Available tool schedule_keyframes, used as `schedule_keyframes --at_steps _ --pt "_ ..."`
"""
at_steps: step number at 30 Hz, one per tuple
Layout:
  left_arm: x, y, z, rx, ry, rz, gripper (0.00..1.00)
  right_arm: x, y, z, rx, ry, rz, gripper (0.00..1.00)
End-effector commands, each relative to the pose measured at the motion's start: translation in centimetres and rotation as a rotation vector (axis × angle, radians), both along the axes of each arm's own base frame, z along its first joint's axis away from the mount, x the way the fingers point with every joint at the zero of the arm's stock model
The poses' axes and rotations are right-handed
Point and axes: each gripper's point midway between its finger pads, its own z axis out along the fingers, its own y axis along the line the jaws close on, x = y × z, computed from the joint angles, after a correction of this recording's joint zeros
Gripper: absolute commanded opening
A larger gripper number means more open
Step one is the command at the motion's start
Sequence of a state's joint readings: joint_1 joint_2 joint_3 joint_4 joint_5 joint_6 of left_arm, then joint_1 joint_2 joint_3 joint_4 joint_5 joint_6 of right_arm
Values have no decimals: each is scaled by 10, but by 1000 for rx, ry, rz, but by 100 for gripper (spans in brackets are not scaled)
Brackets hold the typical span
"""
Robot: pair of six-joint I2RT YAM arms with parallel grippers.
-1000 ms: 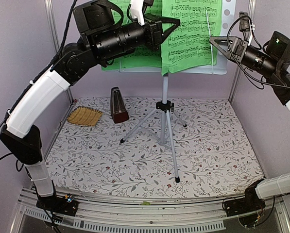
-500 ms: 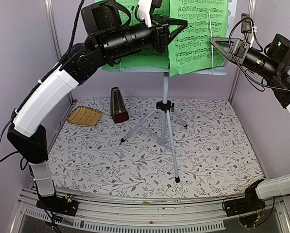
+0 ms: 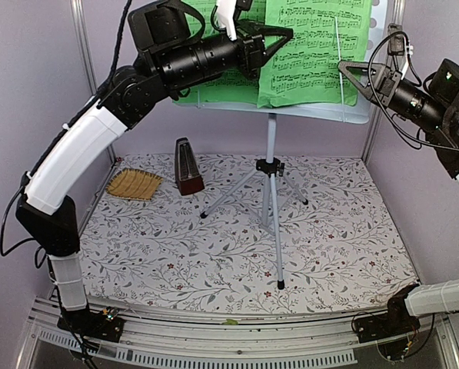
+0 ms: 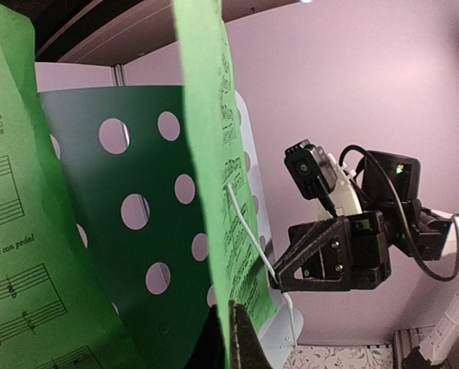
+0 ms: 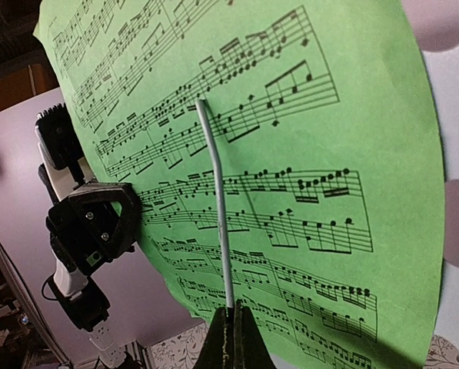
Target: Set up the instrument practice props
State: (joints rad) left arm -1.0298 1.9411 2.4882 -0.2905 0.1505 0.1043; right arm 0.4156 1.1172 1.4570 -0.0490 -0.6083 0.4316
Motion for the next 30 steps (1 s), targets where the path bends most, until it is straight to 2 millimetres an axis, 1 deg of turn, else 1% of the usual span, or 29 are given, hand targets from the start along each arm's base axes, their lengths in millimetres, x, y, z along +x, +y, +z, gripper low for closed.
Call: schedule_keyframes --at_steps 1,2,7,17,18,20,25,27,28,30 --pt "5 -7 -5 11 -17 -26 0 -9 4 1 -2 -21 55 0" --pt "9 -14 -15 27 -9 -31 0 -9 5 0 -4 -20 57 0" --pt "11 -19 -19 27 -6 -58 0 -8 6 0 -3 -27 62 0" --pt "19 -17 -13 -11 -6 -58 0 -3 5 -4 -16 -24 39 0" --pt "19 -16 -11 -19 -6 -56 3 -3 4 -3 -15 -24 34 0" --pt "19 -14 -7 -34 -4 -50 12 -3 3 -3 -14 -22 24 0" --pt "21 -4 1 -66 6 -13 26 -2 2 -4 -13 -19 13 0" --pt "27 -2 -1 -72 17 12 32 -2 1 -4 -12 -17 11 0" --pt "29 -2 -3 -74 25 25 33 -1 1 -4 -11 -17 8 0" --pt "25 13 13 -105 19 52 35 -1 1 -4 -9 -16 6 0"
